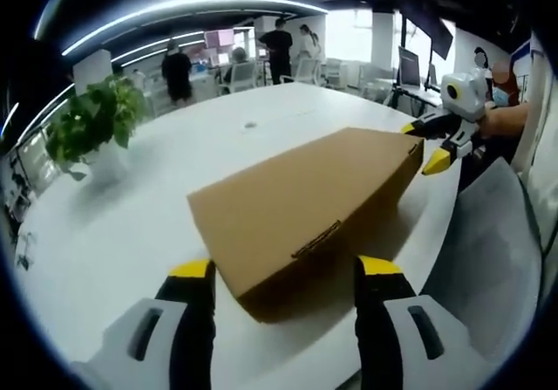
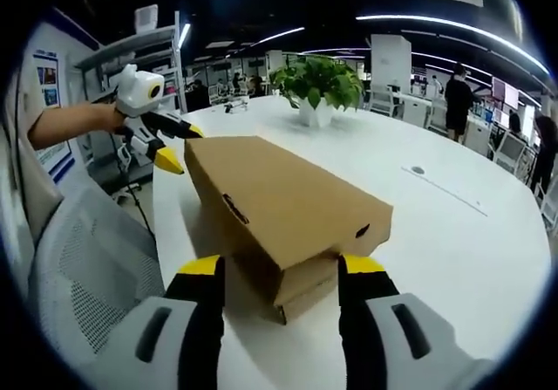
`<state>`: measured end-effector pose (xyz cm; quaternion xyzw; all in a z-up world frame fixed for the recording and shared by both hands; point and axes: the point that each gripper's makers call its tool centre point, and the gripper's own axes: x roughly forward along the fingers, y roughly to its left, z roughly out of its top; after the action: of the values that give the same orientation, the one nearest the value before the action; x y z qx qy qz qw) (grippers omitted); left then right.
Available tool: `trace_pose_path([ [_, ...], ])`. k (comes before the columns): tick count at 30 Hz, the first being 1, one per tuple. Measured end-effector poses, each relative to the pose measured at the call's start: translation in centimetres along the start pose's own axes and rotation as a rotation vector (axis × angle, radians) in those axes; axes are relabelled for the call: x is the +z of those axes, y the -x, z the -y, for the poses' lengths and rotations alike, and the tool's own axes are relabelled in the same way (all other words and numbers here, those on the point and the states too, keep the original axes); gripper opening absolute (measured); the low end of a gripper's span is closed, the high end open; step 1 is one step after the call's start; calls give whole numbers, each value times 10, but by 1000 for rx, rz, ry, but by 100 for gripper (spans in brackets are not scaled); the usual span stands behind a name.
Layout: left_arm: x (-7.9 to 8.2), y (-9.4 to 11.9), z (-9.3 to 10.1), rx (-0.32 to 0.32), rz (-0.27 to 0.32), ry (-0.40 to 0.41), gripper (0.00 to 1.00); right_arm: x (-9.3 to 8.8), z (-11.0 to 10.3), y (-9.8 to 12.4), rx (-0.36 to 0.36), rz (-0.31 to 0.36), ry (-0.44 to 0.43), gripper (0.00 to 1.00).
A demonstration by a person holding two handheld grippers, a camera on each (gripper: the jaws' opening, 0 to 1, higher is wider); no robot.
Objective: Operate the shoe box by opening the lid, removing the specified soft item, and placing it in the target area until the item is outside and the box remains undamaged.
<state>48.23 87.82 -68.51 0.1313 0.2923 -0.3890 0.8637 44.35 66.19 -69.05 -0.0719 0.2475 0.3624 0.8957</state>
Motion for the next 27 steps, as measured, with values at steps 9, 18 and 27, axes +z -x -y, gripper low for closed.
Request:
trace_pose_path([
  [9, 21, 7, -3, 16, 71, 18, 69, 16, 5, 6, -19, 24, 49, 46],
  [18, 40, 10, -7, 30, 121, 20, 70, 32, 10, 10, -38, 62, 53, 46],
  [27, 55, 11, -18, 54, 138, -2, 65, 47, 23, 13, -75, 95, 42, 39],
])
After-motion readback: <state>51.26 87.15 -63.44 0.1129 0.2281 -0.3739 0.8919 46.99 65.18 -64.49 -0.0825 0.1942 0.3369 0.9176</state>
